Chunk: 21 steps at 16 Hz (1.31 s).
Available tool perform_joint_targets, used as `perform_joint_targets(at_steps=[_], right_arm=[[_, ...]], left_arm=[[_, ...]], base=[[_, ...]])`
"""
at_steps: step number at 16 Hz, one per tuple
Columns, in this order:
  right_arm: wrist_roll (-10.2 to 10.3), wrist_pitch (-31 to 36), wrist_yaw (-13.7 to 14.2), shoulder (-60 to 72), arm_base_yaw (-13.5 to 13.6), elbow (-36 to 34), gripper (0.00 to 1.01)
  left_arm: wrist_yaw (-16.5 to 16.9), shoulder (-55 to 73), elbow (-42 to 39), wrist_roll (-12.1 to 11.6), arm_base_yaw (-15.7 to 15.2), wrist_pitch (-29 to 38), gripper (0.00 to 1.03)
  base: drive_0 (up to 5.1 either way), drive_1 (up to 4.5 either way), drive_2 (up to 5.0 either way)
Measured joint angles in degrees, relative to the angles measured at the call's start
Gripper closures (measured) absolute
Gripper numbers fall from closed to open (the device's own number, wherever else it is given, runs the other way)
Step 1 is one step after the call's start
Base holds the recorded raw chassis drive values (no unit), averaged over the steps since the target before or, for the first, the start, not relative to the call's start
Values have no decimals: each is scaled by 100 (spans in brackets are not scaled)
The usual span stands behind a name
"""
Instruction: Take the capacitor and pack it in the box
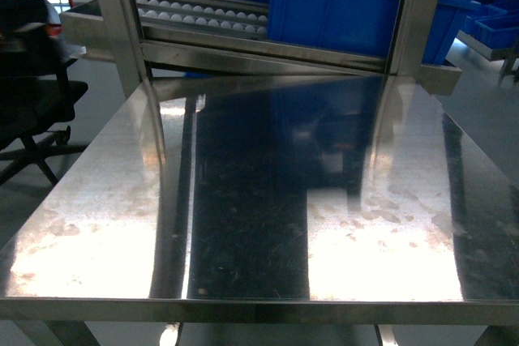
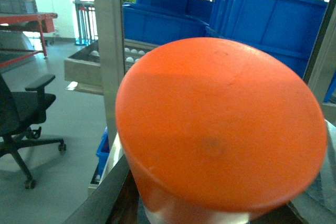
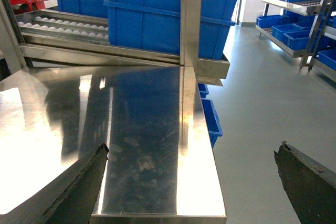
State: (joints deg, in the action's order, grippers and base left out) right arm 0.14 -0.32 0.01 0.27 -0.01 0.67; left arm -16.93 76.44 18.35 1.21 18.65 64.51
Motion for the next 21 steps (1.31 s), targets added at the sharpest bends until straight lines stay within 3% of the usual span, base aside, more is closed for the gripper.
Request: perform_joint_targets(at_steps=[2, 4, 6, 7, 11, 15, 17, 21], right_arm=[[0, 0, 0, 0, 0, 0, 3], [0, 0, 0, 0, 0, 0, 3], [0, 0, 2, 0, 0, 0, 3], [0, 0, 2, 0, 0, 0, 3], [0, 0, 0, 0, 0, 0, 3], [0, 0, 0, 0, 0, 0, 3], [-2, 4, -2, 0, 0, 0, 3], [0, 2, 0, 0, 0, 0, 3]], left_arm=[[-76, -1047, -409, -4, -11, -671, 58], [-44, -1552, -433, 31, -11, -680, 58], [90, -2024, -417, -22, -201, -2256, 58], [197, -2393, -601, -22, -382, -2496, 58], [769, -3340, -1182, -22, -942, -2922, 59], [1106, -4179, -1484, -22, -1303, -3432, 59], [1652, -4522, -1565, -31, -1803, -3676, 59], [1696, -4911, -1762, -37, -1849, -3790, 59]], base=[[0, 0, 0], [0, 0, 0], [0, 0, 0], [0, 0, 0], [0, 0, 0], [0, 0, 0], [0, 0, 0], [0, 0, 0]])
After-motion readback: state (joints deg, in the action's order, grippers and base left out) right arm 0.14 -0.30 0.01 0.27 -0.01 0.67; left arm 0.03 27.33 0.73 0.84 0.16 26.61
